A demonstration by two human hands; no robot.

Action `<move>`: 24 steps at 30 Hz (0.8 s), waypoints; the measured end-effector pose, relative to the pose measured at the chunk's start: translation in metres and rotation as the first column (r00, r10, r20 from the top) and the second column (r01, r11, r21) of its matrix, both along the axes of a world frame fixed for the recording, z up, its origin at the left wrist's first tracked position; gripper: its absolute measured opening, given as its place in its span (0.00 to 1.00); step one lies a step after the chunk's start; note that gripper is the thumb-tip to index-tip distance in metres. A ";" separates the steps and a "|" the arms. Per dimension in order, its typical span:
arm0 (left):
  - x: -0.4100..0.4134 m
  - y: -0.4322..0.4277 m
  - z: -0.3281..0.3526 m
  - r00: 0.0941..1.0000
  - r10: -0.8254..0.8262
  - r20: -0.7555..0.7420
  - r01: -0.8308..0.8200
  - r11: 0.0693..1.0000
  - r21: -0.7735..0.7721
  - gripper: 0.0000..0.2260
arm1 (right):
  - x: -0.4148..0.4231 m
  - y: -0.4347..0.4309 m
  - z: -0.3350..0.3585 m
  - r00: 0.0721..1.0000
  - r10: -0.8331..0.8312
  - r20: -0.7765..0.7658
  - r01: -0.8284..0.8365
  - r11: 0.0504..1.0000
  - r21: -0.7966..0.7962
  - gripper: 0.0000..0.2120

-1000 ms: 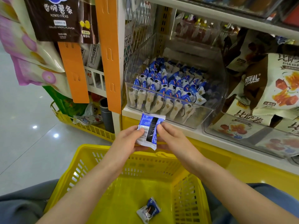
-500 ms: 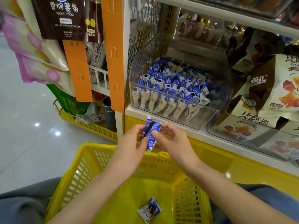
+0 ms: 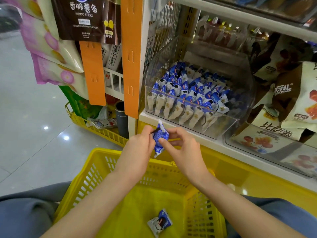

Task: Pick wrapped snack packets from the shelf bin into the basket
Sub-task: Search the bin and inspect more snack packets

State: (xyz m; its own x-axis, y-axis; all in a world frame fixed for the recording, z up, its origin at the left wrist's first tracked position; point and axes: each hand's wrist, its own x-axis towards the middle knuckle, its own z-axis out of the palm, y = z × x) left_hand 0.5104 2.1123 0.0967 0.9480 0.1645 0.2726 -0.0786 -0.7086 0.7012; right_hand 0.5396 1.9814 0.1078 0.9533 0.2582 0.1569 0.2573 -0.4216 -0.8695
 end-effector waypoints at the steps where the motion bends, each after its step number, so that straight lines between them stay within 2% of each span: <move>1: 0.000 0.000 0.001 1.000 0.013 0.004 -0.012 0.999 -0.042 0.07 | 0.001 0.001 0.001 1.000 -0.010 0.014 0.010 1.000 0.014 0.12; 3: 0.004 0.001 0.004 0.999 0.041 0.004 -0.040 0.987 -0.156 0.08 | 0.003 0.002 0.005 1.000 0.003 0.013 -0.004 0.998 0.060 0.10; 6: 0.013 0.006 0.010 0.997 0.046 -0.065 -0.067 0.929 -0.363 0.11 | 0.010 0.001 0.014 0.989 0.106 -0.103 -0.086 0.980 0.182 0.12; 9: 0.013 0.011 0.021 0.988 -0.044 -0.146 -0.065 0.746 -0.663 0.13 | 0.017 -0.002 0.023 0.954 0.197 -0.226 -0.115 0.937 0.330 0.18; 13: 0.010 0.010 0.031 0.955 -0.205 -0.215 -0.066 0.558 -0.827 0.15 | 0.019 -0.003 0.025 0.917 0.243 -0.317 -0.106 0.913 0.394 0.17; 14: 0.009 0.010 0.034 0.941 -0.232 -0.245 -0.075 0.564 -0.822 0.17 | 0.019 -0.003 0.025 0.911 0.239 -0.336 -0.093 0.913 0.398 0.16; 16: 0.007 0.013 0.036 0.914 -0.283 -0.290 -0.028 0.669 -0.743 0.16 | 0.020 -0.005 0.026 0.906 0.217 -0.364 -0.063 0.918 0.390 0.15; 17: 0.006 0.015 0.036 0.910 -0.303 -0.282 0.022 0.716 -0.697 0.13 | 0.021 -0.006 0.028 0.905 0.207 -0.371 -0.050 0.919 0.392 0.14; 19: 0.004 0.019 0.037 0.918 -0.322 -0.229 0.102 0.753 -0.650 0.07 | 0.021 -0.010 0.031 0.914 0.198 -0.354 -0.052 0.923 0.382 0.11; 21: 0.005 0.018 0.040 0.931 -0.314 -0.187 0.138 0.775 -0.616 0.06 | 0.017 -0.014 0.035 0.938 0.191 -0.290 -0.091 0.941 0.325 0.09; 24: 0.009 0.015 0.045 0.951 -0.274 -0.141 0.183 0.870 -0.458 0.06 | 0.009 -0.015 0.037 0.976 0.165 -0.142 -0.120 0.953 0.279 0.11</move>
